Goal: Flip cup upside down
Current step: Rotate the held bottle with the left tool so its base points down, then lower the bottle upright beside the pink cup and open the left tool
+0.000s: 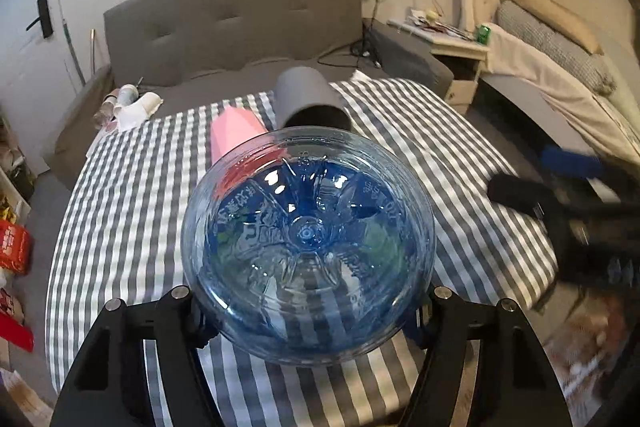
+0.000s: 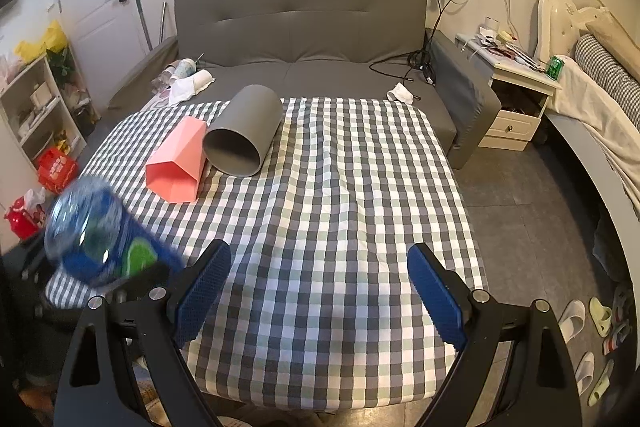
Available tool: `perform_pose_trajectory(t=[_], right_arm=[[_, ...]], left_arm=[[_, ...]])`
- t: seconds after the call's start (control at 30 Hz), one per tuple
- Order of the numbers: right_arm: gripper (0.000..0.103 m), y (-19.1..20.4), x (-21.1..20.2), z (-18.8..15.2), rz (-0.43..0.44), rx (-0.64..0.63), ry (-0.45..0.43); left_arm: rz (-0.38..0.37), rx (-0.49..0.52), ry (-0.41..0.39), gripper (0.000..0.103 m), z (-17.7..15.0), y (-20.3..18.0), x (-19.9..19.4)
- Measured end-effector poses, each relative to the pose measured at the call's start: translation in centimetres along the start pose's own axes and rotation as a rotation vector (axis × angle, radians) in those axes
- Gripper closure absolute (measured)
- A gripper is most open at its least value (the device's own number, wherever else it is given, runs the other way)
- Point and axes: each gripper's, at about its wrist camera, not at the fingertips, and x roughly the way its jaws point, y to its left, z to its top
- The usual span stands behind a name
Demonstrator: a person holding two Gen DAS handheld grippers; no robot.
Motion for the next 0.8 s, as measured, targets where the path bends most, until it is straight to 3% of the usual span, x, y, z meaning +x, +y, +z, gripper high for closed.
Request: perform_pose_trajectory(t=[0.37,0.53,0.8], right_arm=[[0.013,0.4,1.3,0.2,-0.014,-0.014,0.026],[0.013,0.7,1.7,0.4,-0.013,-0.020,0.029],[0.013,0.5,0.5,0.3,0.007,-0.005,-0.011]], left_arm=[[0.013,-0.052,0.020,0.032,1.2,1.3,3.4],[-0.033,-0.072,0.044,0.013,1.0,1.5,3.6],[-0.058,-0.068,0.095,0.008,-1.8,1.9,0.5]])
